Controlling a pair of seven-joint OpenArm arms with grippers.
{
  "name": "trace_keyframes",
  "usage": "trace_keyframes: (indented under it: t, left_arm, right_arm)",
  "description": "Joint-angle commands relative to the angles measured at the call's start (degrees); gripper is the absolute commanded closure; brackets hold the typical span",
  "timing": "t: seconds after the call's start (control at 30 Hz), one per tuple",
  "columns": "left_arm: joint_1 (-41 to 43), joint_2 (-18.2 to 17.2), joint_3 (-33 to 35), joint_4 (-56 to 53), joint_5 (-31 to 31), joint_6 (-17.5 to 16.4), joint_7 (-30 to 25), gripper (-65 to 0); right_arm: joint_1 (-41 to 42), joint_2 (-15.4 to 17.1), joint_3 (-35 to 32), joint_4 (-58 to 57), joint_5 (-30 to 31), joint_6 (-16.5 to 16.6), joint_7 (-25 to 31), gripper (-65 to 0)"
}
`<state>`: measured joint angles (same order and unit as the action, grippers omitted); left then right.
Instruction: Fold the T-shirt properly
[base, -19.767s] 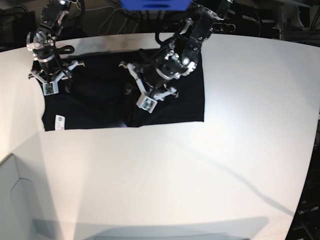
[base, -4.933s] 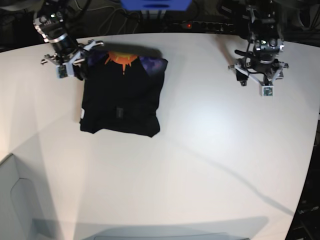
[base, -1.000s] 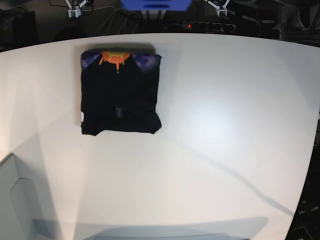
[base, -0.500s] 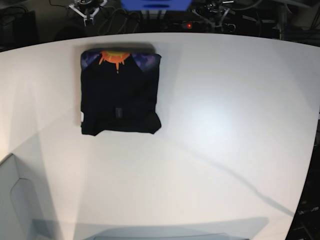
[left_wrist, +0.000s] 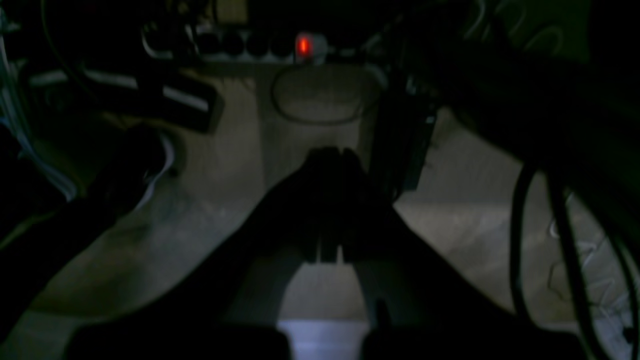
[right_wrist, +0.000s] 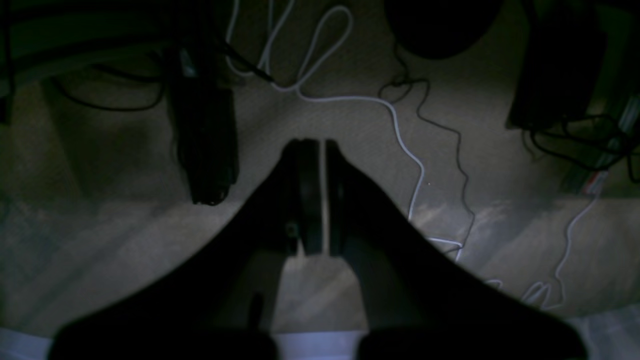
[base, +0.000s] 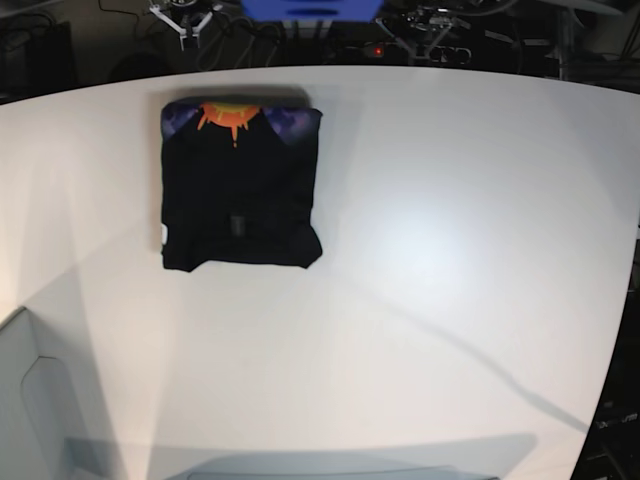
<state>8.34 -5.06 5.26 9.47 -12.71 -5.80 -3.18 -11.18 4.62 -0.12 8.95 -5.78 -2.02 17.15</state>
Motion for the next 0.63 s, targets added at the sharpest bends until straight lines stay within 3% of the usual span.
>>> trace_keyframes:
  t: [0.0,0.6]
  left_arm:
    - [0.5,-0.4,0.1,0.0,0.1,-0.1,0.0,0.0]
    - [-0.6,-0.3,0.2,0.0,0.2,-0.1,0.1,0.0]
  right_arm:
    - [-0.5,0.3,0.2,0.0,0.0,-0.7,0.2,0.0]
    - [-0.7,0.3,0.1,0.0,0.0,-0.6,0.2,0.0]
